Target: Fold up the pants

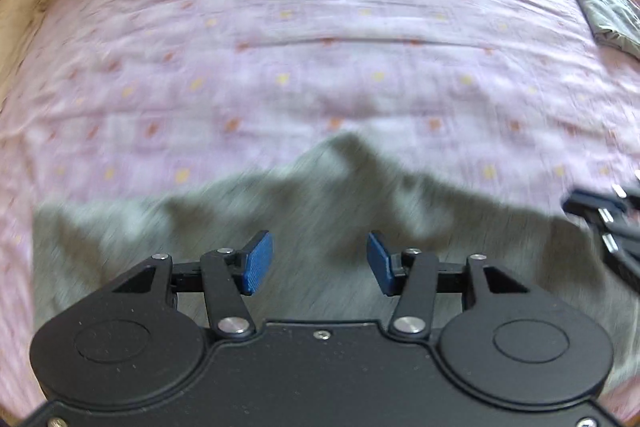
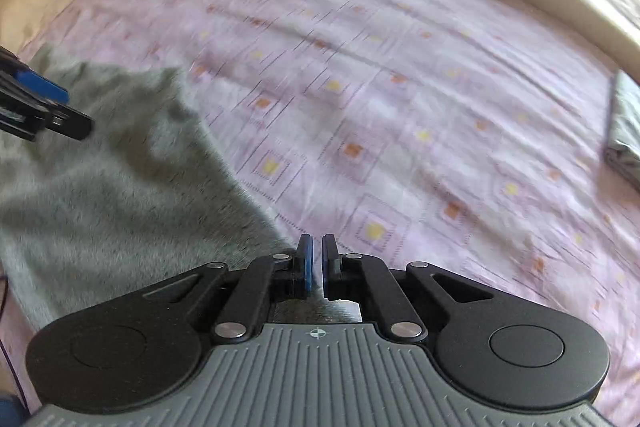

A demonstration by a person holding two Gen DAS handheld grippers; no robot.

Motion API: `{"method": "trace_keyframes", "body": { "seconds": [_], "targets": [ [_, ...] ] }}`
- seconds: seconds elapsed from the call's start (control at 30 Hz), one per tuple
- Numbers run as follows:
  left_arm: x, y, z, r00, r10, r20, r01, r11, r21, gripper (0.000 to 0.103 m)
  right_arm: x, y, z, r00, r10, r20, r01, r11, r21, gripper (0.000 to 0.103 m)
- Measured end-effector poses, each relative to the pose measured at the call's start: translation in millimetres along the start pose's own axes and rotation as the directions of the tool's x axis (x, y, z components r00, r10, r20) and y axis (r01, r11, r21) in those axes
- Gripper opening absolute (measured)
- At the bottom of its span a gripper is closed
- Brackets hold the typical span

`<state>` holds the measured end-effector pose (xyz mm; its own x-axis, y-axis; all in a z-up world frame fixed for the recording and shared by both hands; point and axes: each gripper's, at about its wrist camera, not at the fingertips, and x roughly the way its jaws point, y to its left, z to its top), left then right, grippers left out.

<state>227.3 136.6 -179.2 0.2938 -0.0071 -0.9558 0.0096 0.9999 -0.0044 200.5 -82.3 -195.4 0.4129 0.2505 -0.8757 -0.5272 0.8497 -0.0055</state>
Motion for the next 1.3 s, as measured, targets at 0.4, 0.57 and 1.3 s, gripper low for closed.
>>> {"method": "trace_keyframes", "body": {
  "seconds": [0.4,0.57,1.3],
  "targets": [
    [24,-3,-15,0.996,0.083,-0.033,-0.079,0.990,0.116,0.059,-46,38,-132,0.979,0.012,-0.203,0.025,0.983,0.180,0.006],
    [-3,-13,-49,1.000,0.028,0.013,-0.030,0.984,0.175,0.059,-64,46,-139,0.979,-0.039,-0.201,0.097,0.953,0.286,0.006],
    [-34,-2,-127,0.999,0.052,0.009,-0.053,0.985,0.166,0.065,-172,-55,-229,0.868,-0.476,-0.138,0.341,0.373,0.863,0.033]
  ]
}}
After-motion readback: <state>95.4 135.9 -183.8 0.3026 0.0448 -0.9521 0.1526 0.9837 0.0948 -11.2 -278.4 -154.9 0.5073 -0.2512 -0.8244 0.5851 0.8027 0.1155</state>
